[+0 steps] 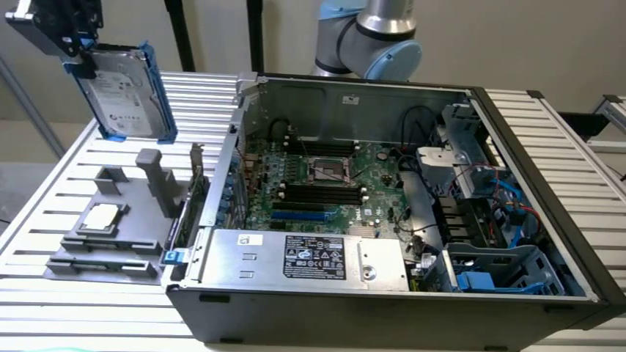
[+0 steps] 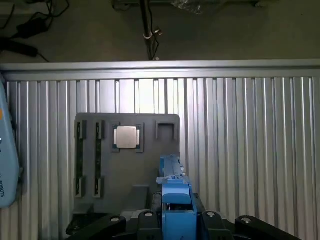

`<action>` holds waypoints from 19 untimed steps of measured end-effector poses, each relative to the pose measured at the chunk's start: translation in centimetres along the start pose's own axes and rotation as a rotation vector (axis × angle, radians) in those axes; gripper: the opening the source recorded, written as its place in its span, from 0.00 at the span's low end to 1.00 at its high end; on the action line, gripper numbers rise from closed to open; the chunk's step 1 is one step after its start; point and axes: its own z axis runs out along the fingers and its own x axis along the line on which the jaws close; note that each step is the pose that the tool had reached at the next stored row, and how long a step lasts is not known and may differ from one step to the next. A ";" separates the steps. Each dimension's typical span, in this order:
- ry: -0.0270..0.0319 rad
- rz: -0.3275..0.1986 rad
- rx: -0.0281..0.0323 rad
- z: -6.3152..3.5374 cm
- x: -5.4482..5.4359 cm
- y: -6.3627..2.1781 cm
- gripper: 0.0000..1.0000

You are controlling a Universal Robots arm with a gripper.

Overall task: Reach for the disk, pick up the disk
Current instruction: 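Pick up the disk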

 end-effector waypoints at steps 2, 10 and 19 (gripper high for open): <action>-0.0024 -0.001 -0.0004 -0.92 0.0 -0.73 0.33; -0.0119 -0.003 -0.0027 -4.63 0.1 -3.95 0.33; -0.0141 -0.004 -0.0056 -7.75 0.5 -8.00 0.33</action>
